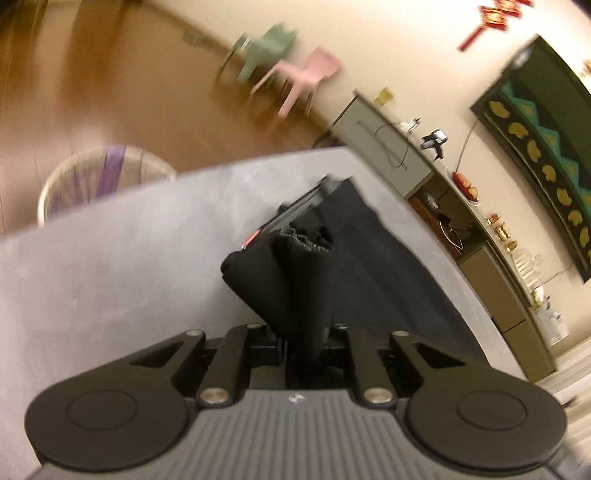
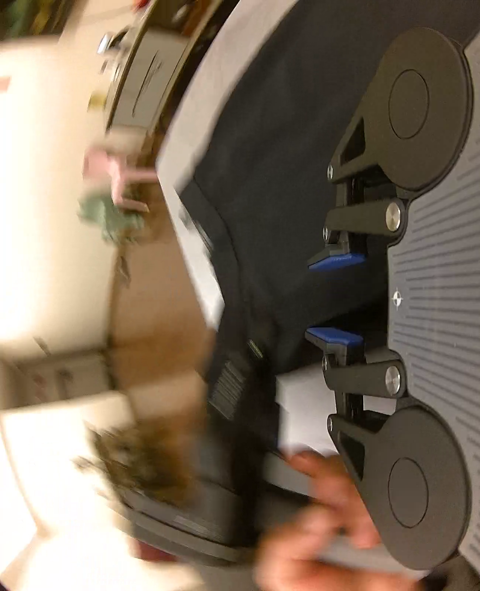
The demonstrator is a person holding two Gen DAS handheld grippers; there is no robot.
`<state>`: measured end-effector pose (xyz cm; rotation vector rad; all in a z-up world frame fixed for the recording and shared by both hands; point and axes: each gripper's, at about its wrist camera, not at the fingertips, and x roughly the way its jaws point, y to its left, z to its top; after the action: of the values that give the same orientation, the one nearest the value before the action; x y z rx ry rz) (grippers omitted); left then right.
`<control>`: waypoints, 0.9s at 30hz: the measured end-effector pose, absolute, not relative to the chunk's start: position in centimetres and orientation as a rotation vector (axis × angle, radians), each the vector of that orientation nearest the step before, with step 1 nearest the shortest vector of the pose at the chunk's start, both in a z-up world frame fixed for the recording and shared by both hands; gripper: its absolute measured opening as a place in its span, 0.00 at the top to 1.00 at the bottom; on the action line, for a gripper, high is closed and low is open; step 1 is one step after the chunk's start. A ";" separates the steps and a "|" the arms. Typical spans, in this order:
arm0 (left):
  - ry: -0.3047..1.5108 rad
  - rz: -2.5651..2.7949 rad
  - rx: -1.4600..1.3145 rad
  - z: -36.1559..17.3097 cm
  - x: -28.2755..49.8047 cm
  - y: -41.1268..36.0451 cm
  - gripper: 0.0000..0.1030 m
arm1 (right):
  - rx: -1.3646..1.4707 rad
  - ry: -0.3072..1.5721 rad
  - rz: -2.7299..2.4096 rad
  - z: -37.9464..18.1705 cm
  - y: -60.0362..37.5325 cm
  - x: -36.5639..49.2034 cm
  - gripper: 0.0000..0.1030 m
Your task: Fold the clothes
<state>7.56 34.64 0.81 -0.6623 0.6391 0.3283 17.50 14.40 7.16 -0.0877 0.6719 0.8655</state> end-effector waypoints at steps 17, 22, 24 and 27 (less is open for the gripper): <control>0.523 0.268 -0.273 0.0 5.5 29.9 0.90 | -0.358 0.935 0.497 3.5 18.3 32.6 0.63; 0.539 0.238 -0.184 0.3 5.7 29.4 0.90 | -0.363 0.843 0.642 9.6 25.9 31.0 0.04; 0.540 0.230 -0.156 0.4 5.5 29.3 0.90 | -0.391 0.873 0.735 10.7 30.6 30.2 0.03; 0.530 0.224 -0.115 0.6 5.1 28.9 0.90 | -0.502 1.004 0.812 8.8 36.9 30.3 0.01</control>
<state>5.07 28.92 0.63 -0.1150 0.5299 0.2236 30.29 36.89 8.82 -0.5016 1.0045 0.8123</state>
